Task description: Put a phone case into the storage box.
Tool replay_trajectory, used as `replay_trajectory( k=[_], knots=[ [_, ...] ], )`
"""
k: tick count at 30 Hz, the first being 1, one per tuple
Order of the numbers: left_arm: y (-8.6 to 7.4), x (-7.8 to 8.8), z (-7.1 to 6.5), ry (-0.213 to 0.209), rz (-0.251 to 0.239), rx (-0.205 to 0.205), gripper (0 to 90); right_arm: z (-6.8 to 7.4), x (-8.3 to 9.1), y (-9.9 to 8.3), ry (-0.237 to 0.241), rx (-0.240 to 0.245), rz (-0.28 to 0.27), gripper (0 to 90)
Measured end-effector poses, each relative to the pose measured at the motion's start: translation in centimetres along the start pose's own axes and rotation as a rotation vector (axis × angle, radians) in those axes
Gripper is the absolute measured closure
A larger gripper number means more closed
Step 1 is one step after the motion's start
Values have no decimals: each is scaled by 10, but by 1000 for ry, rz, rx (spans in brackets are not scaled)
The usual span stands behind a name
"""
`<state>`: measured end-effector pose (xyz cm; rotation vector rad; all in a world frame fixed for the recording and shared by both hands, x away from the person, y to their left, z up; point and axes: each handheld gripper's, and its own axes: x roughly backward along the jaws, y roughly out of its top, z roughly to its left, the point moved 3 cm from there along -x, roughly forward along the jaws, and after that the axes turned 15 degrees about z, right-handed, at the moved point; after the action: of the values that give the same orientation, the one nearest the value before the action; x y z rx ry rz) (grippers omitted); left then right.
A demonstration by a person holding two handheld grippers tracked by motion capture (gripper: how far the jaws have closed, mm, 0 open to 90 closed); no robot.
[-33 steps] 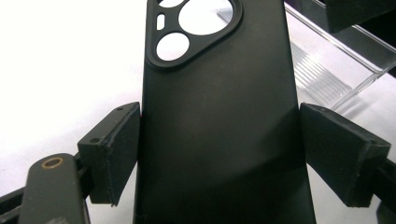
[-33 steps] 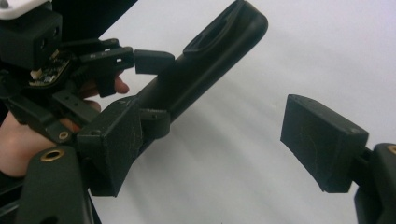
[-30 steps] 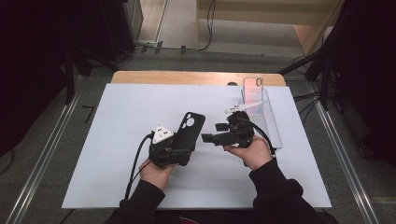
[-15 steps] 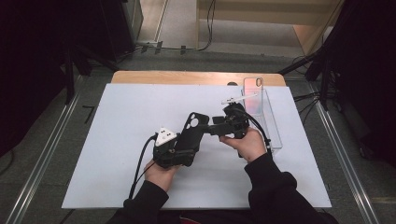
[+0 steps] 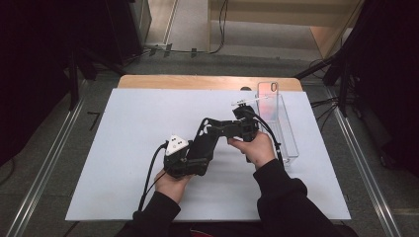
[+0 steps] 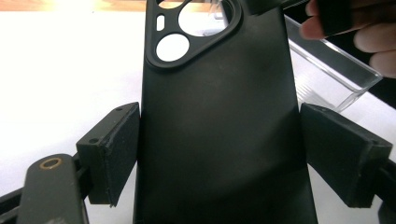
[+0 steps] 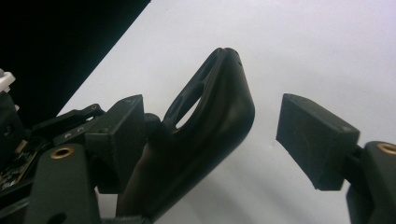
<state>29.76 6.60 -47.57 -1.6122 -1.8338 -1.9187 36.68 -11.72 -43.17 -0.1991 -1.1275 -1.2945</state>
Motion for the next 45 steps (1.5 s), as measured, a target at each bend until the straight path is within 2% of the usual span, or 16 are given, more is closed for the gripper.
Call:
replay_trajectory(
  k=[2, 5, 10, 13, 15, 21, 27, 32, 35, 41, 45],
  knots=[
    [0, 0, -1, -5, -2, 3, 152, -1, -1, 1, 7, -10, -1, 294],
    [1, 0, -1, -14, -9, 9, 151, -2, -1, 2, 49, -38, -9, 399],
    [1, 2, -3, -22, -22, 7, 150, -4, 5, 3, 107, -85, -22, 627],
    [2, 2, -4, -26, -32, 0, 147, -4, 8, 3, 121, -88, -35, 658],
    [2, 2, -5, -19, -36, -9, 147, -4, 10, 3, 161, -133, -24, 689],
    [2, 2, -6, -24, -43, -16, 143, -2, 14, 4, 219, -159, -30, 741],
    [2, 3, -7, -25, -64, -28, 136, 2, 18, 5, 236, -155, -46, 760],
    [3, 3, -7, -39, -53, -34, 129, 8, 20, 5, 253, -148, -36, 772],
    [5, 6, -9, -36, -64, -52, 126, 11, 24, 5, 257, -141, -30, 773],
    [11, 11, -10, -34, -12, -61, 109, 16, 31, 6, 245, -114, -53, 773],
    [12, 12, -10, -45, 39, -61, 92, 16, 34, 7, 219, -105, -66, 773]
  ],
)
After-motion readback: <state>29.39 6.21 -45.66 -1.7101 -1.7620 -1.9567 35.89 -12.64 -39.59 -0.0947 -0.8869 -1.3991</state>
